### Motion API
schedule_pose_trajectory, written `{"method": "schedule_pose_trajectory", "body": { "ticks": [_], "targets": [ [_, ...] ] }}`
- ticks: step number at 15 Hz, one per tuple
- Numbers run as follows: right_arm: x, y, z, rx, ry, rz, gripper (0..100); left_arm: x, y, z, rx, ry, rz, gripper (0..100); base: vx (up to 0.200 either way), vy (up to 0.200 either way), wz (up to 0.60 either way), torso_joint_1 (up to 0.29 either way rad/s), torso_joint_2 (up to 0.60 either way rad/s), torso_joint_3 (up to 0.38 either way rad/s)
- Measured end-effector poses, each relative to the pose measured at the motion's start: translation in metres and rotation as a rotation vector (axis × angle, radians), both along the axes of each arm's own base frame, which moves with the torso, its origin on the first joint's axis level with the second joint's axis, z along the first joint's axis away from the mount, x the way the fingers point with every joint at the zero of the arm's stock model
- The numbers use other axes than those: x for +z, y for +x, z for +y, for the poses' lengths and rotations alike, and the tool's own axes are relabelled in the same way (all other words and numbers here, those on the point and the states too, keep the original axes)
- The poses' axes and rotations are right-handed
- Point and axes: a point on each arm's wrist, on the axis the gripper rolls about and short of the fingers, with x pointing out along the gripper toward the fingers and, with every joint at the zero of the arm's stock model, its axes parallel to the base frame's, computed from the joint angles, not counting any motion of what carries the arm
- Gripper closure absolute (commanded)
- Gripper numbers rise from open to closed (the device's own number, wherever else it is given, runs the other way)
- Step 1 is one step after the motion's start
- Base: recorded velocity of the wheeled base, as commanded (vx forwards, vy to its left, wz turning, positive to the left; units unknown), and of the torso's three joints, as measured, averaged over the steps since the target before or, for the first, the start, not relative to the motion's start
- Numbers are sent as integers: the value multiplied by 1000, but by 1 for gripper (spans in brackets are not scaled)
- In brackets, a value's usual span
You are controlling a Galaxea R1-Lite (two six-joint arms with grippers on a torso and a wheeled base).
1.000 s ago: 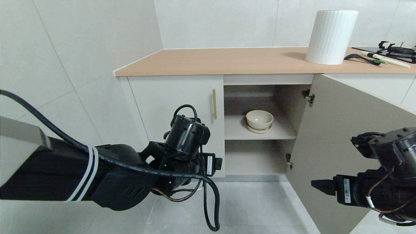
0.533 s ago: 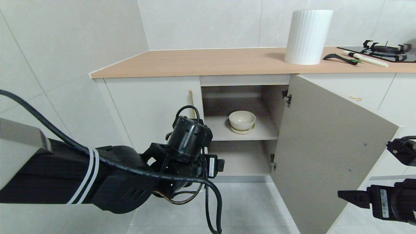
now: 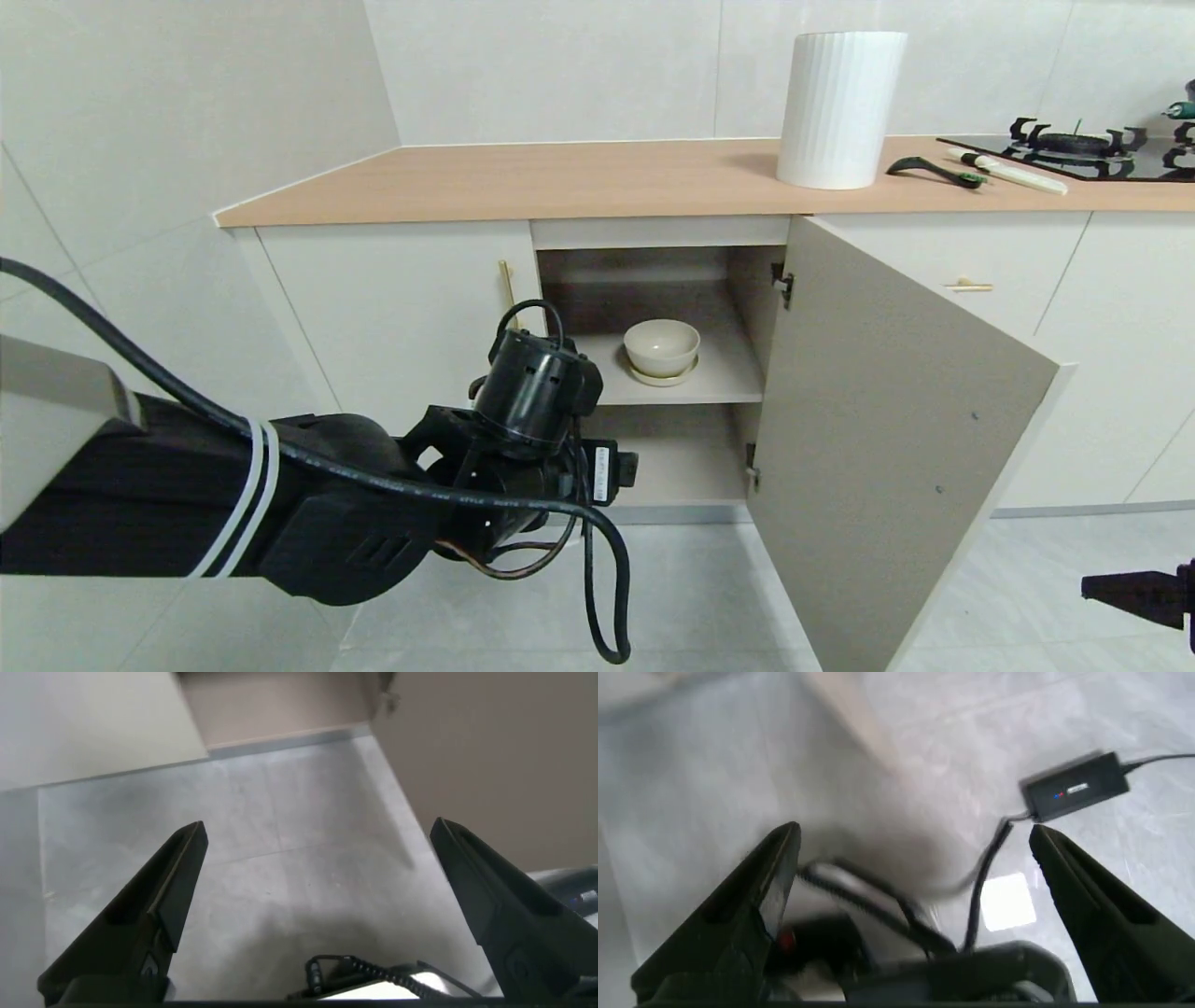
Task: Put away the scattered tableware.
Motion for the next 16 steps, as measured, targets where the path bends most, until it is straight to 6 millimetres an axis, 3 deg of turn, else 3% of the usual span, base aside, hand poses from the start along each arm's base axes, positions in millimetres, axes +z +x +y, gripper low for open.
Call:
{"method": "schedule_pose_trajectory", "body": {
  "ticks": [4,9,16],
  "targets": [
    [7,37,-11,-114,-8,-130,0,3,-1,1,-1,-7,-7,0,0,0,0,0,0,0],
    [-13,101,-18,-190,-32,-180,0,11,-2,5,12,-16,-29,0,0,0,0,0,0,0],
    [-30,149,-15,-168,-30,-162,0,15,-3,14,15,29,-50,0,0,0,0,0,0,0]
  ]
}}
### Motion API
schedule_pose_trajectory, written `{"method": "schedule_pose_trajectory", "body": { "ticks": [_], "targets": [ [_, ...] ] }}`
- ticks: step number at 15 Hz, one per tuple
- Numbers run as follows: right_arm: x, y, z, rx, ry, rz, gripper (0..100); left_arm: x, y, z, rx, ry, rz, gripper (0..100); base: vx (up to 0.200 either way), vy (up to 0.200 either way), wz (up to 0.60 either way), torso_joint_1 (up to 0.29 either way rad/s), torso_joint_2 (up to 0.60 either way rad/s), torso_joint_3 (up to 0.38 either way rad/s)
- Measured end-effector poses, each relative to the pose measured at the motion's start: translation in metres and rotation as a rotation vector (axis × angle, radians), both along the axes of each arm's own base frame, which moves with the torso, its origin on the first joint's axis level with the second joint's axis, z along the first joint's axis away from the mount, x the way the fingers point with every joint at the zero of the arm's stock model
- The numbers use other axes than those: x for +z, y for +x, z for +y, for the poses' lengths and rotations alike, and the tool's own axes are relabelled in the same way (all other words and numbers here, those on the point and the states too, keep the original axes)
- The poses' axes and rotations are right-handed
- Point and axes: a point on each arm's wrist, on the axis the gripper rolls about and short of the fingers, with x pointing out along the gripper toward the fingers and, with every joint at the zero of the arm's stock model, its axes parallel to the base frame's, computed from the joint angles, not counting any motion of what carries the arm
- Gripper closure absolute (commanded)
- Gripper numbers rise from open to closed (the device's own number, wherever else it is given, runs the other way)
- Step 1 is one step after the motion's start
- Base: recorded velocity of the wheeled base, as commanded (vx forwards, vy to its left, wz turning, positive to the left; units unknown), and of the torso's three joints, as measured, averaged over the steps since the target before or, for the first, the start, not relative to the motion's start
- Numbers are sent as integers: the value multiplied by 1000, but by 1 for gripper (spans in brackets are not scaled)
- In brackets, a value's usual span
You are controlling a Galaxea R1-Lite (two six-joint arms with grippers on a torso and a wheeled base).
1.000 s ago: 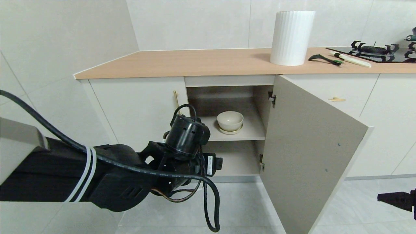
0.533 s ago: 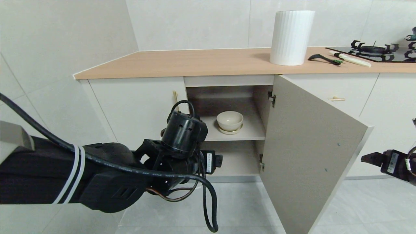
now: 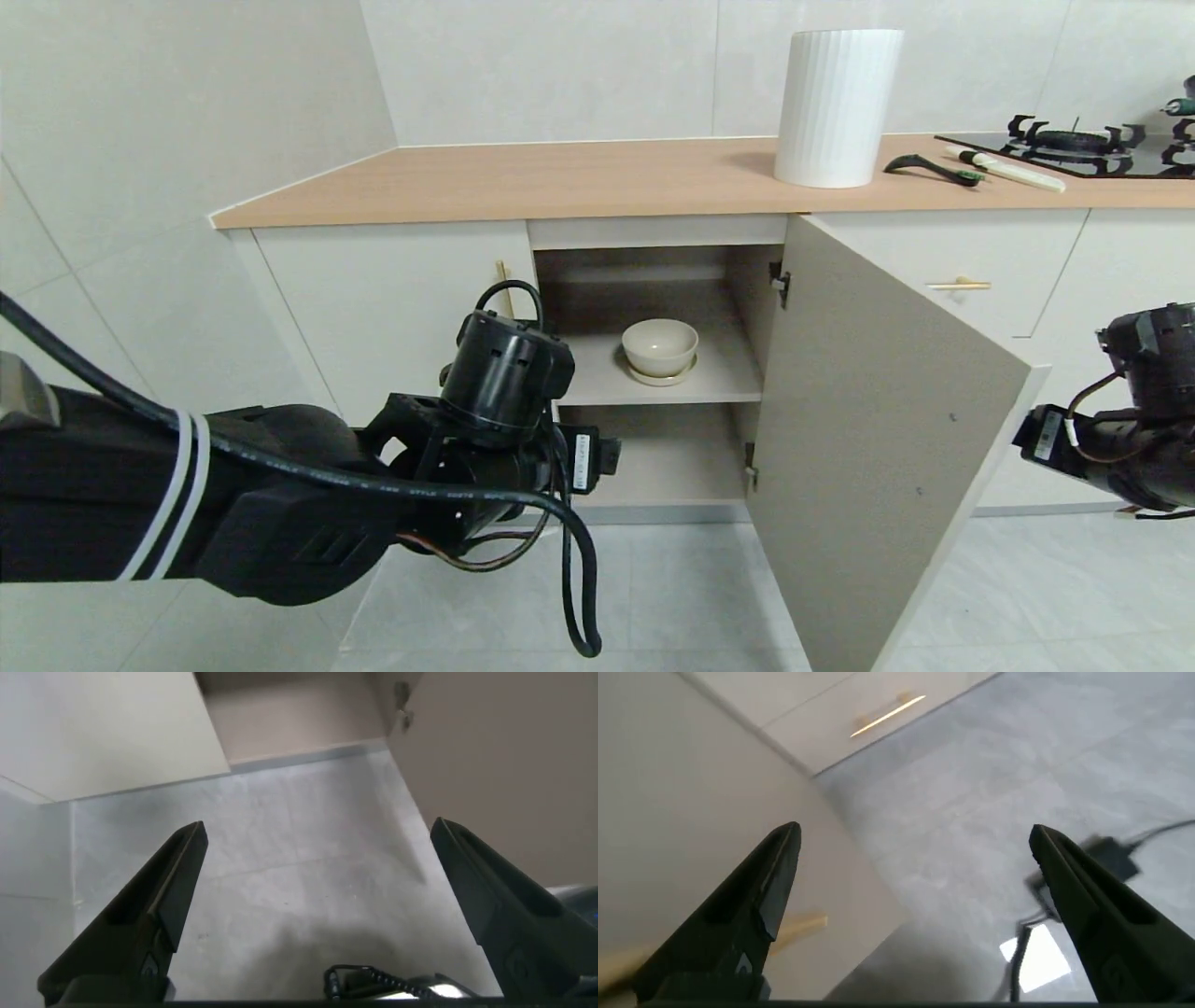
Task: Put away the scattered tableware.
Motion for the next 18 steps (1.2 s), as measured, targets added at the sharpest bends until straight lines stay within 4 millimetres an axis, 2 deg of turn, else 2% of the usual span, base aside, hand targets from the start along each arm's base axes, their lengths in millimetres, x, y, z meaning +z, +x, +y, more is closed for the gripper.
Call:
{"method": "schedule_pose_trajectory", "body": {
  "ticks": [2,6,10,14,18],
  "targets": [
    [-1,6,12,86,40,8,0,7,-1,4,10,-11,-16,0,0,0,0,0,0,0],
    [-5,15,48,225,82,23,0,23,-2,15,38,-43,-56,0,0,0,0,0,0,0],
    [-4,30,85,404,150,26,0,30,3,29,95,-51,-80,0,0,0,0,0,0,0],
    [-9,56,116,483,166,25,0,34,2,35,113,-53,-88,0,0,0,0,0,0,0],
    [-21,90,137,502,170,17,0,36,0,39,131,-46,-97,0,0,0,0,0,0,0]
  ]
}}
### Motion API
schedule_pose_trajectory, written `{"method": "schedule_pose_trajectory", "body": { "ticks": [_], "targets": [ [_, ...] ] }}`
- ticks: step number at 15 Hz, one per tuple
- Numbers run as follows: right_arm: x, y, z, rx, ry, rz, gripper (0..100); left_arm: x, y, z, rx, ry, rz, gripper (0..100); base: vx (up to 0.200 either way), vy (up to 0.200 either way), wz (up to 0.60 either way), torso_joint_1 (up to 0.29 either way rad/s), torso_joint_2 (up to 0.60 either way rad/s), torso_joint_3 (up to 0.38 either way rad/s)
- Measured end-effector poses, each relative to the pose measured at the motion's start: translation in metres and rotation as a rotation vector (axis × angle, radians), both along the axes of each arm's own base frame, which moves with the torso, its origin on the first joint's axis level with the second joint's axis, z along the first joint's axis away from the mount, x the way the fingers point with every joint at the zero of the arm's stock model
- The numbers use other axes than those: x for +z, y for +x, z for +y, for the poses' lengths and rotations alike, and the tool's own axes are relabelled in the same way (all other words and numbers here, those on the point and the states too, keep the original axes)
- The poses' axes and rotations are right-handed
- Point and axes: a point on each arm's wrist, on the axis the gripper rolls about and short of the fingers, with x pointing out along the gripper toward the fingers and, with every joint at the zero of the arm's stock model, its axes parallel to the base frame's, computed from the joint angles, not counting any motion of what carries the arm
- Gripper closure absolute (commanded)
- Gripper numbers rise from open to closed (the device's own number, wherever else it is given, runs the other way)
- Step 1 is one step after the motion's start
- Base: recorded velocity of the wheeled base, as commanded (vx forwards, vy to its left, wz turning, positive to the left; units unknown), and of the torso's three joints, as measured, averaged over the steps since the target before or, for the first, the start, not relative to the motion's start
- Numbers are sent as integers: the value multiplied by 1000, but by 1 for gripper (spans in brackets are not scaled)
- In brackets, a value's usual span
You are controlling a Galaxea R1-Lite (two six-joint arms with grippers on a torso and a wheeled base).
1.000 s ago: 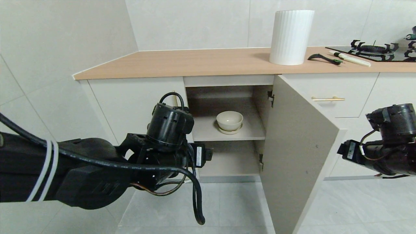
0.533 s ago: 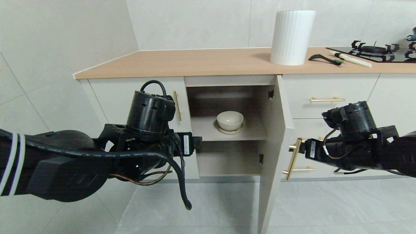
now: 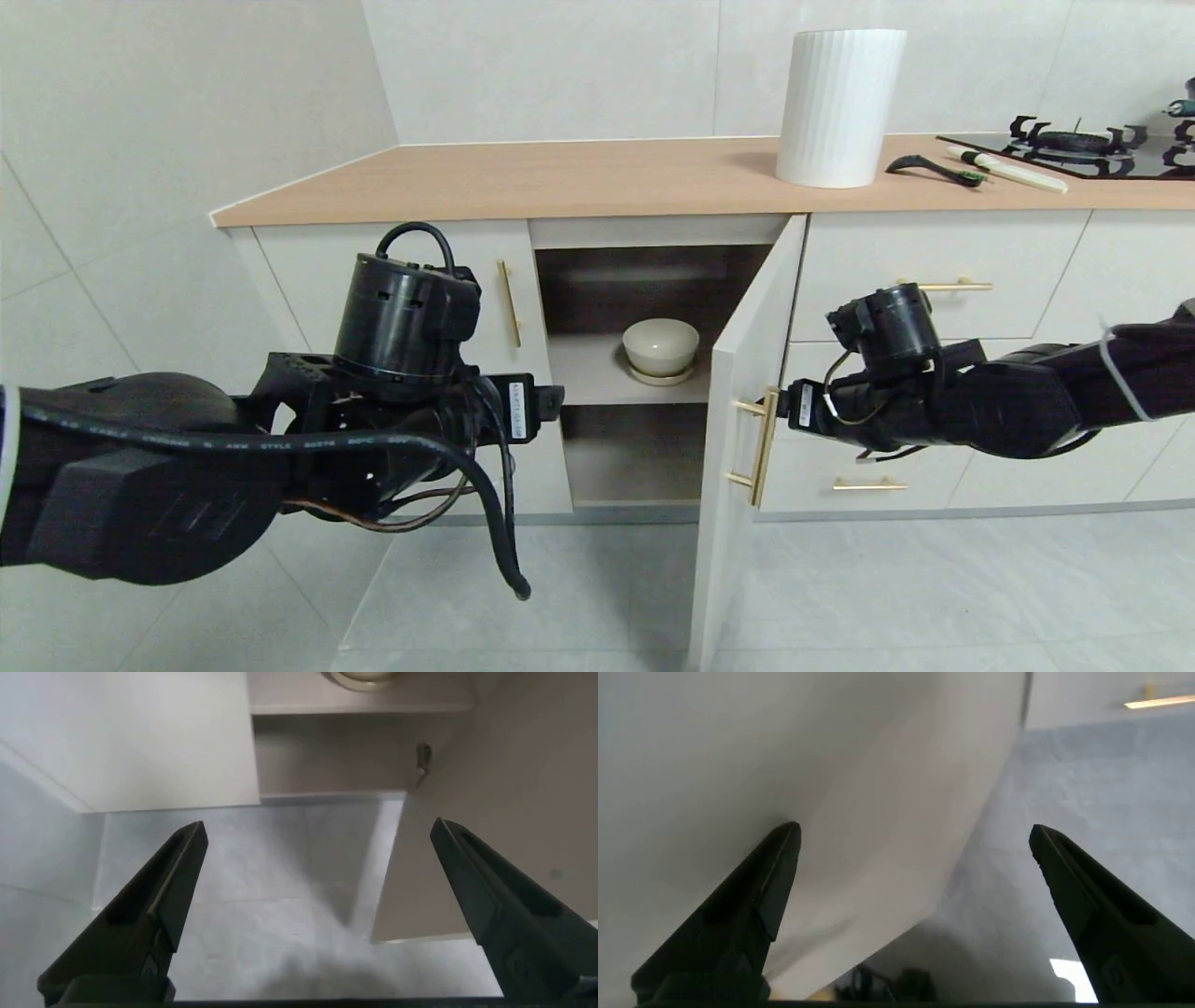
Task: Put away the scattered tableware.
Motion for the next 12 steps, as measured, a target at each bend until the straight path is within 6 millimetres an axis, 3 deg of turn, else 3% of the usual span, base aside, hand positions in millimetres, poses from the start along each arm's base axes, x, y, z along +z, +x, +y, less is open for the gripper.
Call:
{"method": "schedule_pose_trajectory", "body": {
  "ticks": [2,11,12],
  "targets": [
    [-9,11,6,-4,3,9,0,1,1,4,19,15,-8,0,0,0,0,0,0,0],
    [-25,28,29,-36,113,-24,0,34,-2,37,77,26,-107,0,200,0,0,2,3,2],
    [-25,31,31,-46,141,-39,0,38,-3,39,83,20,-119,0,0,0,0,0,0,0]
  ]
}}
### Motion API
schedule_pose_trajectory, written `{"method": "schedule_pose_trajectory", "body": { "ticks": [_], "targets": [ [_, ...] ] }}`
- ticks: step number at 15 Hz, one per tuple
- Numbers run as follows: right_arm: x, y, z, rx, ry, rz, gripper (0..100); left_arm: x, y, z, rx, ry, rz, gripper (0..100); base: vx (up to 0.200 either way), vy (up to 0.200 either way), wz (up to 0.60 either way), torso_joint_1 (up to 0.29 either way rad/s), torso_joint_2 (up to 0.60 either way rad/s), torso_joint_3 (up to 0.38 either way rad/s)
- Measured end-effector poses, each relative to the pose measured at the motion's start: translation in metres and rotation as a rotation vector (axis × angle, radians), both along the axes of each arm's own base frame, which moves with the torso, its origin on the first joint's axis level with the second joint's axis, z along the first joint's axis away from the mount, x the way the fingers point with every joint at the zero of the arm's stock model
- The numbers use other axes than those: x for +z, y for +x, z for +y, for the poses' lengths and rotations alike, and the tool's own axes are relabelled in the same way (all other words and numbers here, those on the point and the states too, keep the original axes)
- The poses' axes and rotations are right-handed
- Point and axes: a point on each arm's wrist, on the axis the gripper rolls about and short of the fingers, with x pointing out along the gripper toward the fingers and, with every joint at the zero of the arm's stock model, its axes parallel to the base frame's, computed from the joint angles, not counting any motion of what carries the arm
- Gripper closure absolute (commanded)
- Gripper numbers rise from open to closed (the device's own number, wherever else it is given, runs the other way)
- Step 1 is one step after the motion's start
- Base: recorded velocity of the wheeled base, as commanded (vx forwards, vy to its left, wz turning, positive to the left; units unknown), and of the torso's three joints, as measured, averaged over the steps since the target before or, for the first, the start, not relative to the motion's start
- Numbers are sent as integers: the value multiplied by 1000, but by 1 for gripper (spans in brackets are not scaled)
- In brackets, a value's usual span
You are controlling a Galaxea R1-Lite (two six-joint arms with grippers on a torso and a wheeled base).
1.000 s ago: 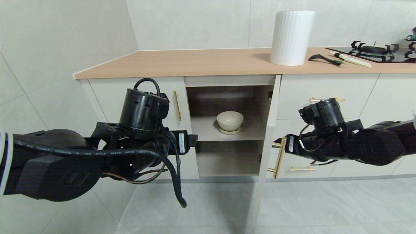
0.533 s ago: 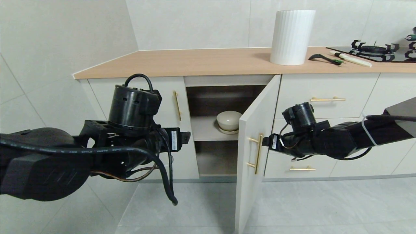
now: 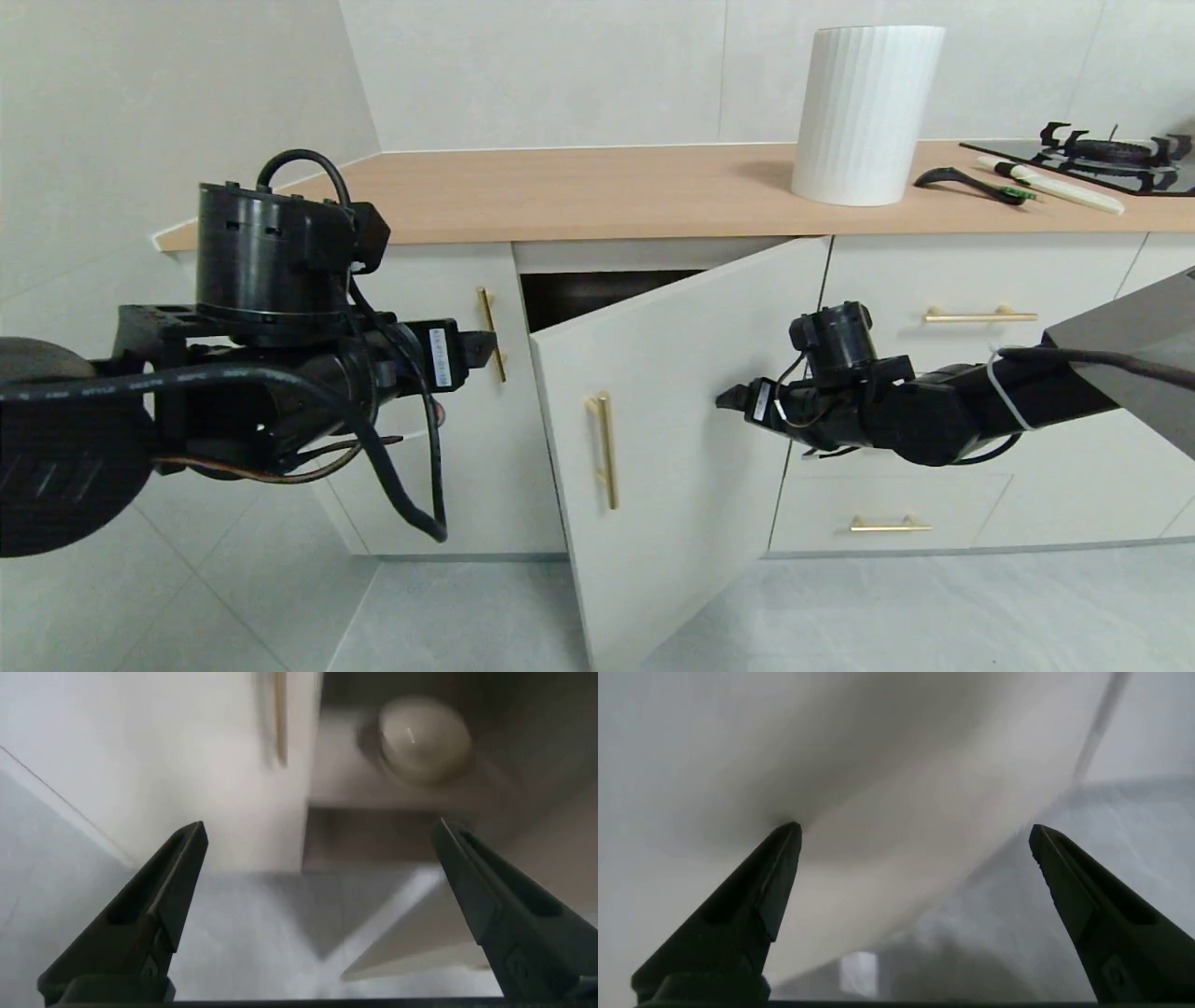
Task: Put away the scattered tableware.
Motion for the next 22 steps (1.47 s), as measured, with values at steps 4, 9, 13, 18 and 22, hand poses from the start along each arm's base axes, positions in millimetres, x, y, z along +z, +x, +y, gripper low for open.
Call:
{"method": "schedule_pose_trajectory", "body": {
  "ticks": [4,9,13,18,22],
  "targets": [
    [-1,15,8,-80,151,-19,0,13,-7,7,10,-18,-42,0,0,0,0,0,0,0],
    [-2,28,13,-141,233,-23,0,16,-10,9,8,-24,-52,0,0,0,0,0,0,0],
    [-1,39,14,-222,232,-67,0,17,-10,9,9,-26,-55,0,0,0,0,0,0,0],
    [-5,48,10,-259,237,-87,0,17,-10,9,9,-27,-55,0,0,0,0,0,0,0],
    [-6,58,5,-308,231,-116,0,16,-10,9,10,-26,-53,0,0,0,0,0,0,0]
  ]
}}
